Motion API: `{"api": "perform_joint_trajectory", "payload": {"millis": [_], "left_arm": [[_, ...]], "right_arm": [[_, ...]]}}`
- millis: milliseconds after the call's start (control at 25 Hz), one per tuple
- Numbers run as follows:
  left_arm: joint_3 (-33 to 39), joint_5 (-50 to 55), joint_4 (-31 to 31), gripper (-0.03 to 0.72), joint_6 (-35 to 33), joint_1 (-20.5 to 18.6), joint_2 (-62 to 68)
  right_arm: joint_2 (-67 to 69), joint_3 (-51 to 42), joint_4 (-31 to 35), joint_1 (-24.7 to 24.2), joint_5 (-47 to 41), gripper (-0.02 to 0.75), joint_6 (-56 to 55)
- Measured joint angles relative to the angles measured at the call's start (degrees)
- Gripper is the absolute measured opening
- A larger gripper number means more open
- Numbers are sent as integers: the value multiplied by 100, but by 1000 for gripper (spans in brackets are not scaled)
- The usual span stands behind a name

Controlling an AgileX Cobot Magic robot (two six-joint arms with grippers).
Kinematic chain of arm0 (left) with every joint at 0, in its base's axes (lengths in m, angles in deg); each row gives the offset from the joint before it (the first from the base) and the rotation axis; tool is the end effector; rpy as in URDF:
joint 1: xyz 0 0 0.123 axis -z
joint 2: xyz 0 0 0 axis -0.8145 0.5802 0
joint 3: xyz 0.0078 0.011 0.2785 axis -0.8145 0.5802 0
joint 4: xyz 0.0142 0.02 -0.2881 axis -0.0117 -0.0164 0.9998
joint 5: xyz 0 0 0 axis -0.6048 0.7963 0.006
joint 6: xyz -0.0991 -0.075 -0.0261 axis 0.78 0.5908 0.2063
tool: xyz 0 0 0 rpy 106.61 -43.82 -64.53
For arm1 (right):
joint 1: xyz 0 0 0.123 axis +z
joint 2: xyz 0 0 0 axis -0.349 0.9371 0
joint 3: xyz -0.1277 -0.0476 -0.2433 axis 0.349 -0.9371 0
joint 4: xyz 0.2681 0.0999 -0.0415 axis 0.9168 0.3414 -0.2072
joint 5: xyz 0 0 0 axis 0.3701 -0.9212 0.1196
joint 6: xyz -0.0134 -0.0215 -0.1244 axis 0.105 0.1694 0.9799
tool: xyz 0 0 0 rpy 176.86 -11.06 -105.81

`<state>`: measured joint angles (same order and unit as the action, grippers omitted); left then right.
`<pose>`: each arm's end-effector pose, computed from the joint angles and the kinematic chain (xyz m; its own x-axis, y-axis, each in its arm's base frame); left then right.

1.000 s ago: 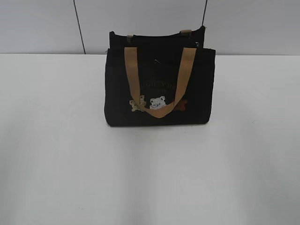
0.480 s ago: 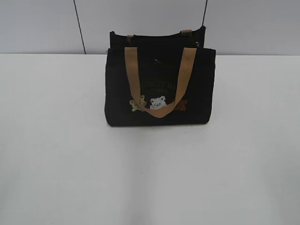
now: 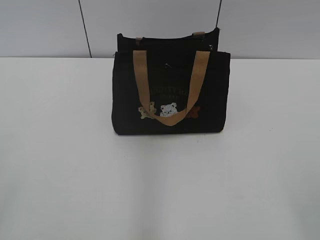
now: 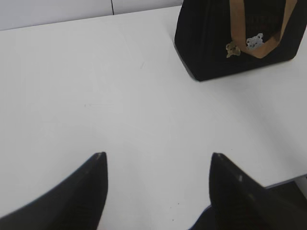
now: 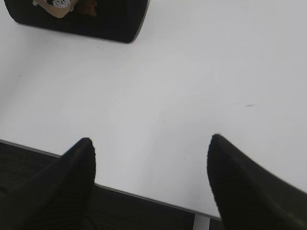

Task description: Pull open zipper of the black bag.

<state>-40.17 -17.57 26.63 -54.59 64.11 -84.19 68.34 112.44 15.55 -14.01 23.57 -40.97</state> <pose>0.0576 -0.0279 0.2927 -0.3991 0.1640 -0.9021 0.3309 0.9433 0.0252 0.0632 0.0241 0.2639 -0.4802 -0.1889 -0.8566 -0.2912 0.9555 -0.0474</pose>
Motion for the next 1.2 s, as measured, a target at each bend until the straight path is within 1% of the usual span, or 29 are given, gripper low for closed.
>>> {"api": "perform_joint_trajectory", "payload": {"millis": [840, 1000, 1200], "left_arm": [[0, -4, 6, 497, 4, -39, 0], [0, -4, 6, 497, 4, -305, -22], [0, -12, 6, 497, 4, -868, -85]], "right_arm": [[0, -12, 0, -51, 62, 552, 0], [-5, -12, 0, -346, 69, 552, 0], [-5, -13, 5, -528, 76, 552, -4]]}}
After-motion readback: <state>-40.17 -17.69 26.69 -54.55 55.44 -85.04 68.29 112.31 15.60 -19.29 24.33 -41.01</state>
